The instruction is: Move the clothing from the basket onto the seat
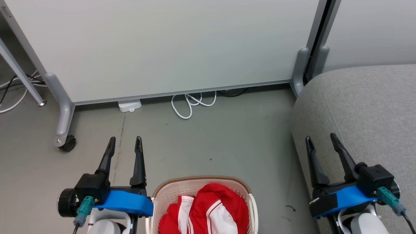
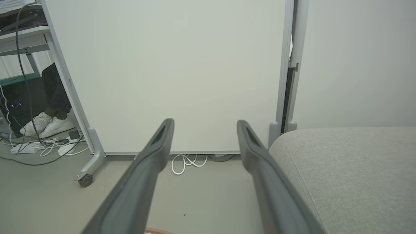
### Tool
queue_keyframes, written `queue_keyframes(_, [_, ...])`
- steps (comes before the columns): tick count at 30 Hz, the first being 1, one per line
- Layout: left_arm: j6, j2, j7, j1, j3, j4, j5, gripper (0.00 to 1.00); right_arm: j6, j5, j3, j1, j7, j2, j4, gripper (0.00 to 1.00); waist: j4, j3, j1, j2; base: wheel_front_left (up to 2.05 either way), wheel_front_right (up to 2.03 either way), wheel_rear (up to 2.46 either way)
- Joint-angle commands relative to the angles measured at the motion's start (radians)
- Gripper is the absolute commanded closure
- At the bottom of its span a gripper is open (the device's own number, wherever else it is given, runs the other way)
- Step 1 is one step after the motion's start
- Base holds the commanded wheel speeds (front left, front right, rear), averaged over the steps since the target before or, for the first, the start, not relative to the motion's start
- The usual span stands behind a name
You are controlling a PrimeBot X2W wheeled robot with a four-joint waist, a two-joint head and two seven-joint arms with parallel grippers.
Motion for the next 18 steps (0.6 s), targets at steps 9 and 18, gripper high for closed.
queue_keyframes(9, [-0.010, -0.003, -0.026, -0.014, -0.010, 0.007, 0.080, 0.00, 0.002, -0.082, -0.003, -0.018, -0.028, -0.007, 0.012, 0.00, 0.000, -0.001, 0.0000, 0.0000, 0.00, 0.00, 0.00])
queue_keyframes(18, [-0.027, -0.005, -0.033, -0.017, -0.006, 0.025, 0.075, 0.00, 0.002, -0.084, -0.008, -0.019, -0.034, -0.007, 0.026, 0.00, 0.003, 0.000, 0.0000, 0.0000, 0.00, 0.00, 0.00])
